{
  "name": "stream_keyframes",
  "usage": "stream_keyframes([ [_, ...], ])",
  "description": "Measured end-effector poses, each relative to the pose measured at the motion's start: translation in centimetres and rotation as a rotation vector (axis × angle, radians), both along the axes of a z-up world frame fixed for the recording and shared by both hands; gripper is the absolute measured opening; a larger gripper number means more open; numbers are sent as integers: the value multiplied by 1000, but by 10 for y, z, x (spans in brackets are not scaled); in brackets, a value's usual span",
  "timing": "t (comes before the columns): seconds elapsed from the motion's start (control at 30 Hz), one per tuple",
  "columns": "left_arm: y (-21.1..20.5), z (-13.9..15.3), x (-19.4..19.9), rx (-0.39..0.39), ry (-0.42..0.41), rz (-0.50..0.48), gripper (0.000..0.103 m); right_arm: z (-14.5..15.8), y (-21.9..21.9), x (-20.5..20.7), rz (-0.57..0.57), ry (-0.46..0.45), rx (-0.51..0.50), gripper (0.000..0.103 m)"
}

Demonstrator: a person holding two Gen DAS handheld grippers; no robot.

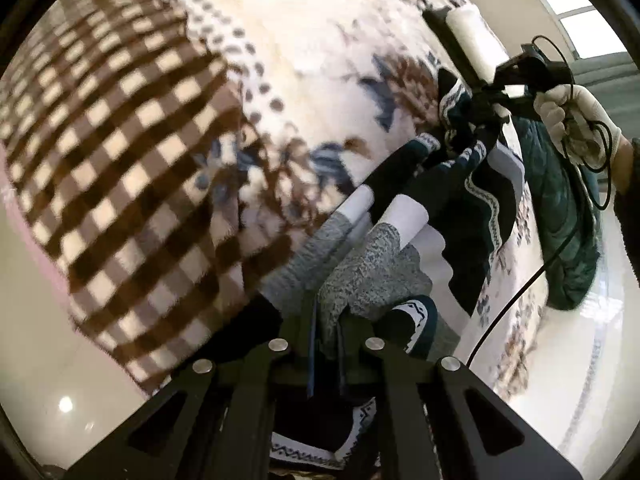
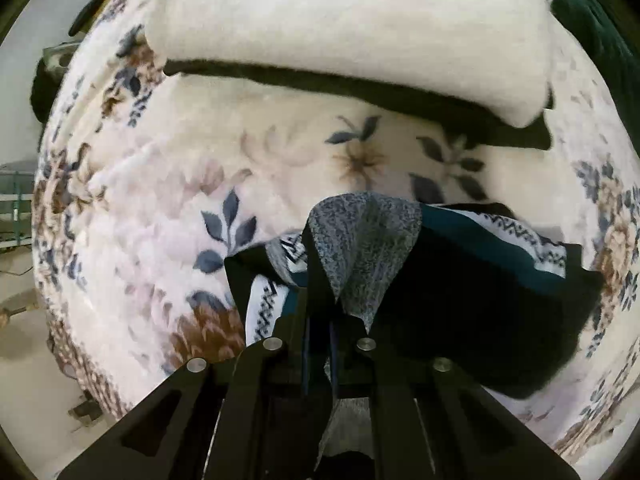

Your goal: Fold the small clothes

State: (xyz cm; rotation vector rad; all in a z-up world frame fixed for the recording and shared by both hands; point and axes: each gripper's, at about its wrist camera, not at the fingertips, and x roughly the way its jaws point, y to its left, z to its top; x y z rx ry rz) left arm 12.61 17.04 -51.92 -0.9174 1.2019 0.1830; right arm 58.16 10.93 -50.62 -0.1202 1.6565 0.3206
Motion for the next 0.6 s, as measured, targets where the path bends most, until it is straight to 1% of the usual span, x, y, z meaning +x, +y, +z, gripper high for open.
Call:
stream_keyframes([
  [0.03,6,-4,-3,-25,7,12,10,-4,2,0,3,13,-5,8],
  [0.07,12,-8,-6,-55,15,18,17,-6,2,-1,0,28,-4,13],
  [0.1,17,-10,-9,-70,28,17,37,-4,0,-4,-4,41,13,20],
  [0.13,21,-9,-13,-70,35,17,46,2,-4,-10,-13,49,59,39],
  [0.17,25,-7,-18,-67,32,21,53,13,-10,-20,-20,44,99,54],
  [0.2,29,-4,-24,-62,33,24,53,21,-15,-28,-15,30,114,59],
  [0.27,36,0,-33,-39,61,19,53,43,-26,-58,24,-7,145,60],
  [0.33,39,9,-40,-8,73,16,53,61,-41,-98,63,-28,165,60],
  [0.37,40,12,-42,1,74,21,53,66,-47,-118,72,-23,182,60],
  [0.4,40,16,-43,12,76,27,53,68,-57,-149,77,-4,207,60],
  [0.43,39,22,-45,30,77,28,53,66,-63,-170,80,16,226,60],
  [0.47,39,26,-47,50,77,25,53,60,-69,-201,91,52,245,60],
  [0.5,37,31,-52,82,86,26,53,52,-73,-223,98,81,257,60],
  [0.57,34,32,-56,102,104,31,53,27,-77,-278,92,167,284,60],
  [0.6,32,32,-60,97,110,32,53,13,-81,-303,65,207,309,60],
])
